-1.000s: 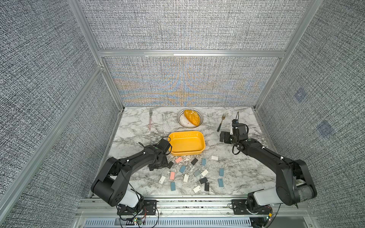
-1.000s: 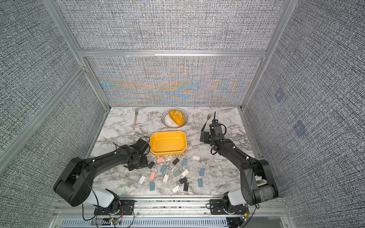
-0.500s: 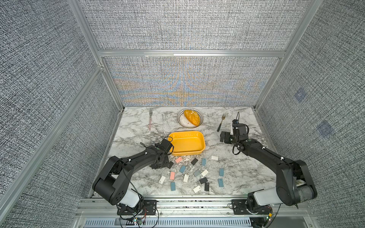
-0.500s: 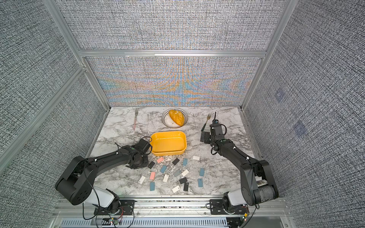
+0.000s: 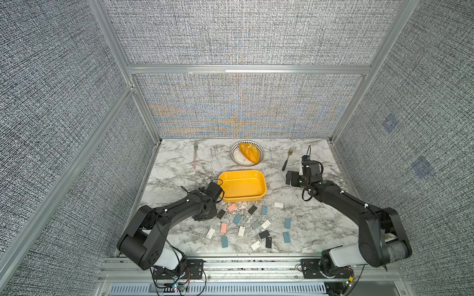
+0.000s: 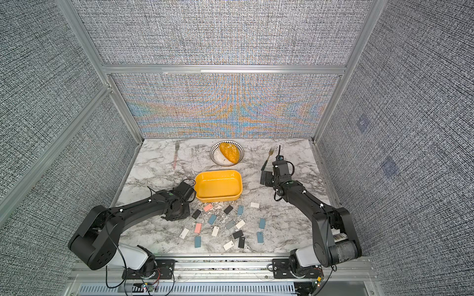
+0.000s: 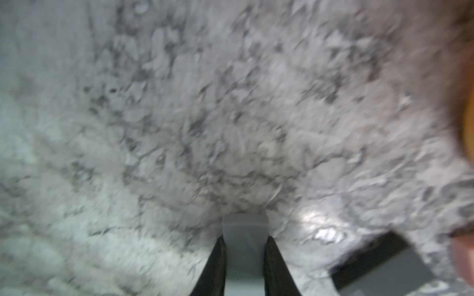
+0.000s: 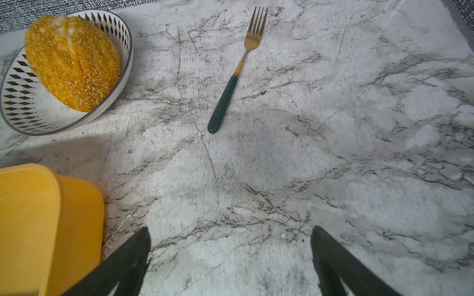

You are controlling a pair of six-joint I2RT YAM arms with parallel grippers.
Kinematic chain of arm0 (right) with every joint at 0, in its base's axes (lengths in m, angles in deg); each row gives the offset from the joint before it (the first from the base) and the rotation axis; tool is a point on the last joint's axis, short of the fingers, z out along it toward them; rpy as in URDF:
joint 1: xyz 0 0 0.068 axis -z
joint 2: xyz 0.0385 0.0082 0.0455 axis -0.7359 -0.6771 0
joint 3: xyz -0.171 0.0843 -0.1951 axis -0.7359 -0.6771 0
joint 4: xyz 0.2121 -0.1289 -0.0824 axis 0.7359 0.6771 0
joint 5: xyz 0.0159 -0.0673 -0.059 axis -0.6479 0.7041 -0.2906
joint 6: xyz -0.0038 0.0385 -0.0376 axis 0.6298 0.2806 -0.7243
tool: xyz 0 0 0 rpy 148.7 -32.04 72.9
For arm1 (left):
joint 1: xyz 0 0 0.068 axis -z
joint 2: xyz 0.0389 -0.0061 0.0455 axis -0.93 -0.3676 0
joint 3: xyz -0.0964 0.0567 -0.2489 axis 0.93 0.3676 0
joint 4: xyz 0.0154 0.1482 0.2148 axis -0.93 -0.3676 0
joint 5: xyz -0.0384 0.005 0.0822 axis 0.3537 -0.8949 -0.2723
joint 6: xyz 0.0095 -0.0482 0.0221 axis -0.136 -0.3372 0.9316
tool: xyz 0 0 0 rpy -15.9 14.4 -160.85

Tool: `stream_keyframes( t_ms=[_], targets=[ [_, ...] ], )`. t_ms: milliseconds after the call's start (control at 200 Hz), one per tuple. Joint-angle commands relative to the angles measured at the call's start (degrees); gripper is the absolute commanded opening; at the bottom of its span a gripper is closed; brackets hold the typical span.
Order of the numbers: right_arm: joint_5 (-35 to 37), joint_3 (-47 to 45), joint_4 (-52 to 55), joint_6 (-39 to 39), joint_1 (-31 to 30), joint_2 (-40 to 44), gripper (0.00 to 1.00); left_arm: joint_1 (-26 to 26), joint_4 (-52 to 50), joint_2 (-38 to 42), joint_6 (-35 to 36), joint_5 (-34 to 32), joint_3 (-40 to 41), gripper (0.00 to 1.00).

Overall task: Put the eraser in the storage box
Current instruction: Pick up the eraser from the center of the board, then place the eraser in the storage box.

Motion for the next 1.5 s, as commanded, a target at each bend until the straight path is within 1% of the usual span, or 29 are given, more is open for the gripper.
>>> stream_keyframes(
  t_ms=[0, 270, 485, 781, 956, 1086, 1251, 1491],
  targets=[
    [0.1, -0.1, -0.7, 0.3, -0.1, 0.2, 0.98, 0.0, -4.9, 1.5, 1.1, -3.4, -1.7, 0.22],
    [0.3, 0.1, -0.5, 0.3, -0.1, -0.1, 0.98, 0.0, -10.7, 5.5, 4.4, -6.1, -9.4, 0.22],
    [1.4, 0.2, -0.1, 0.4, -0.1, -0.3, 0.98, 0.0, -11.1, 4.3, 7.8, -5.2, -15.9, 0.22],
    [2.1, 0.4, 0.4, 0.3, -0.1, -0.2, 0.98, 0.0, -10.0, -2.7, 13.3, -2.2, -27.8, 0.22],
    [2.4, 1.1, 1.0, 0.0, -0.1, -0.9, 0.98, 0.1, -9.8, -8.0, 15.1, 0.0, -34.5, 0.22],
    [3.3, 1.0, 0.8, -0.1, -0.1, -1.3, 0.98, 0.5, -8.8, -11.0, 15.9, 1.3, -37.6, 0.22],
    [3.2, 1.5, 0.8, -0.1, -0.1, -2.3, 0.98, 1.0, -8.7, -17.0, 17.2, 1.9, -41.7, 0.22],
    [3.2, 1.3, 0.6, -0.2, 0.0, -2.6, 0.98, 1.5, -7.5, -25.4, 17.8, 0.4, -46.1, 0.22]
  ],
)
